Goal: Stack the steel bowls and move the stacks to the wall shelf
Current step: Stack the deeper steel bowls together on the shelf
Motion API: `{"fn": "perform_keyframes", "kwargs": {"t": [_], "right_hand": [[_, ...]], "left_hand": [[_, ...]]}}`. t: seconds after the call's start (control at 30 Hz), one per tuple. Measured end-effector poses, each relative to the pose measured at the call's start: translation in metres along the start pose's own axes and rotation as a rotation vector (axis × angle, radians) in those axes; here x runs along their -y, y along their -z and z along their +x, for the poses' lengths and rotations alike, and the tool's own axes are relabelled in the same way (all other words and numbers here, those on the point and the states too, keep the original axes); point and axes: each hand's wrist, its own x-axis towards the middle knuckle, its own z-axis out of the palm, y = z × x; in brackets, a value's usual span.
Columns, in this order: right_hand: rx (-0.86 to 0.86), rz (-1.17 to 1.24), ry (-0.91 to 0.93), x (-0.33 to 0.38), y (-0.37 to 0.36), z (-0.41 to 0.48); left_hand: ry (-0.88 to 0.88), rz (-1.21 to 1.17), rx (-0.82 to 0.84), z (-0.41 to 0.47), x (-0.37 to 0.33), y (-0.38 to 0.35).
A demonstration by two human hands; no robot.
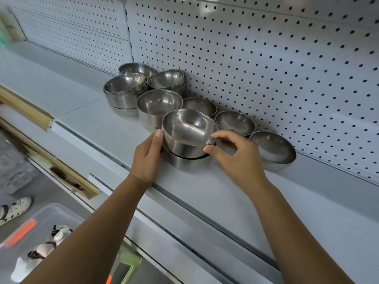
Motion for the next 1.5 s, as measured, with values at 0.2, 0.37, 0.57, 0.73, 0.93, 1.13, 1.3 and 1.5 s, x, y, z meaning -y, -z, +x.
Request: {"fn": "perform_keyframes", "kwargs": {"t": [0.2, 0.37, 0.57, 0.73, 0.93, 1.13, 1.3, 1.5], "right_hand": [[0.011, 0.021, 0.020, -0.003, 0.005, -0.004], [0.064, 0.056, -0.012, -0.003, 0.005, -0.009], [0.118, 0.219, -0.163, -0.008, -0.029, -0.024], [0.013, 0.268, -0.182, -0.010, -0.052, -0.020], [-0.030, 0.225, -0.233, -0.005, -0.051, -0.021], [-0.067, 0.215, -0.271, -0.001, -0.057, -0.022], [-0.117, 0.187, -0.292, 0.004, -0.060, -0.025], [-0.127, 0.153, -0.299, 0.002, -0.060, -0.024]], "left_hand": [[-0.068, 0.004, 0.025, 0.001, 0.004, 0.001], [-0.085, 0.010, 0.012, 0.000, 0.002, 0.000], [-0.068, -0.033, -0.028, -0.003, 0.001, 0.000], [-0.035, -0.001, -0.023, -0.004, -0.004, 0.002], [0.093, -0.093, -0.419, 0.007, -0.008, 0.003], [0.023, 0.055, -0.259, 0.042, -0.013, 0.022], [-0.090, 0.220, -0.065, 0.058, -0.001, 0.040], [-0.162, 0.258, -0.012, 0.071, 0.005, 0.045]]}}
